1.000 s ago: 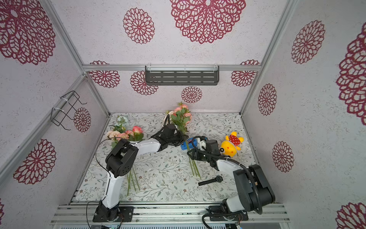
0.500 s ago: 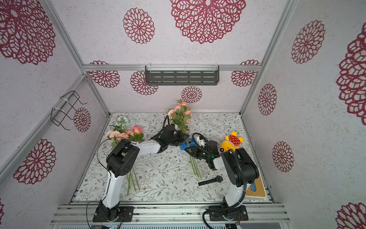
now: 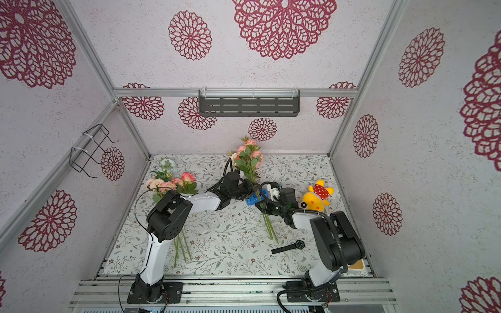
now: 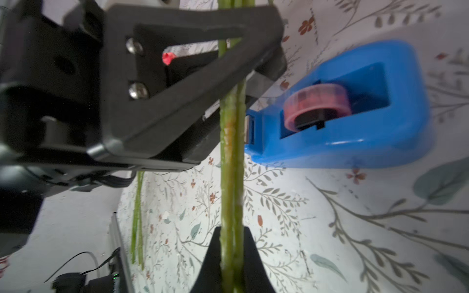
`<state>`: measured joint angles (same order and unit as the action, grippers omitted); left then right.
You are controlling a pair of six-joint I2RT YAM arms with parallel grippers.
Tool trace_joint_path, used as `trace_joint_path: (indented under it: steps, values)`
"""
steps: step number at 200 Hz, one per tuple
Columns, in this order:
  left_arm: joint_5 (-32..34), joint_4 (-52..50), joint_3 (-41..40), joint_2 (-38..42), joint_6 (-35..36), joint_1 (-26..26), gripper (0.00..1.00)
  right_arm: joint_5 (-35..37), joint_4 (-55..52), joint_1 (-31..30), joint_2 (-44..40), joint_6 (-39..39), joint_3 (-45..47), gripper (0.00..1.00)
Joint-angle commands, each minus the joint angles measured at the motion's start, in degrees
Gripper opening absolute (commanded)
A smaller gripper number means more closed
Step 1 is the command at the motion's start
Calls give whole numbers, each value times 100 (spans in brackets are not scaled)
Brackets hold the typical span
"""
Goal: Wrap bouquets with tape
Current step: Wrap the tape around the bouquet.
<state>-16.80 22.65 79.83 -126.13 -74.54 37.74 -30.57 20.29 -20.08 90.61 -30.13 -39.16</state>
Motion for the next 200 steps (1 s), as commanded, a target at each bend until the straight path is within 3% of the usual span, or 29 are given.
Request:
trace_joint_path:
  steps: [1, 18, 53, 70, 88, 103, 123, 140, 156, 200]
  values:
    - [128, -262, 150, 239, 176, 19, 35, 1375, -1525, -317, -364, 1088, -432, 0]
    - [221, -706, 254, 241, 238, 15, 41, 2160, -2030, -671, -452, 1365, -698, 0]
    - [269, -1153, 442, 222, 387, 40, 37, 3638, -3031, -1371, -206, 1771, -1366, 0]
    - [287, -1399, 581, 224, 492, 64, 30, 4005, -3201, -1511, -90, 1767, -1560, 0]
    - [278, -1414, 612, 198, 476, 74, 13, 3998, -3211, -1541, 13, 1730, -1686, 0]
    - [242, -1390, 604, 185, 412, 77, 7, 4017, -3228, -1570, 69, 1741, -1744, 0]
    - [223, -1380, 566, 185, 386, 71, 0, 3786, -3077, -1537, -2, 1712, -1627, 0]
    - [209, -1285, 509, 204, 366, 63, 0, 3244, -2803, -1357, -187, 1446, -1383, 37]
    - [164, -1132, 467, 186, 297, 50, 0, 2508, -2322, -1075, -475, 1126, -1020, 55]
    - [55, -707, 392, 137, 221, 41, 0, 561, -652, -275, -1027, 197, -29, 64]
